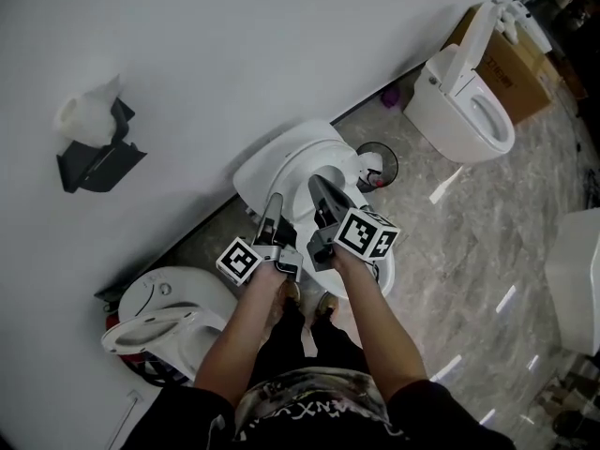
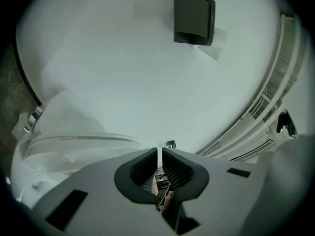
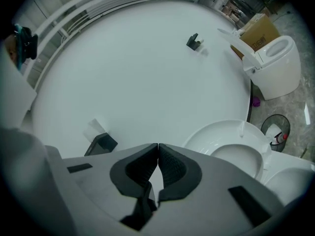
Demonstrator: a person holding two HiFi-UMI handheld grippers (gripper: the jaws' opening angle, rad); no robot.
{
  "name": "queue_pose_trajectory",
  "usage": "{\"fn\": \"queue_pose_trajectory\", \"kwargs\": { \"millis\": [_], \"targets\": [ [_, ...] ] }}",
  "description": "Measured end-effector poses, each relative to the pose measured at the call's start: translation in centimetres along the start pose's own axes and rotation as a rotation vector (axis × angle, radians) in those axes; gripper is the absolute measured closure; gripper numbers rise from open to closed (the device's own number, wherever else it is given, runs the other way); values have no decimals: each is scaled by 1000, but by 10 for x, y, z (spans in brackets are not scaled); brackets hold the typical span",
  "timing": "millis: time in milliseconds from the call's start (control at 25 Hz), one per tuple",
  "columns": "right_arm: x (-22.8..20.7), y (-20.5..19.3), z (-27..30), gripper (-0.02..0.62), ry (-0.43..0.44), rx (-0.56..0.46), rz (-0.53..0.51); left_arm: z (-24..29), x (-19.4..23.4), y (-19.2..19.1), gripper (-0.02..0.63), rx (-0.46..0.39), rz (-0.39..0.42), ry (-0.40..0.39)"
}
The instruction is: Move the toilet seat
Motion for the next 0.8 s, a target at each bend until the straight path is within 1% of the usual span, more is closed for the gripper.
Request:
{"fn": "queue_pose_trajectory", "kwargs": {
  "millis": [200,400,560,720,800],
  "targets": [
    [24,25,-39,591,27,-43,-57,16,-48,0,568,60,85,-50],
    [46,50,-80,591,46,-97,-138,33,-94,0,569,182,237,-113],
    [56,65,-116,592,49,-135,-185,40,-130,-8,571,248,299,-140],
    [63,74,-149,592,54,-159,-234,50,-175,-18,571,331,394,-229],
    [68,79,-165,592,57,-180,-280,53,-196,-23,571,373,440,-266]
  ]
}}
Point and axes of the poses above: the fingertips, and each gripper's own axes: z forward along the fingers, x to its left, y out of its top, the point moved 6 cm from there along -z, backward along the fingers, and after that the axes turned 15 degrees about -y, right-handed, at the moved point
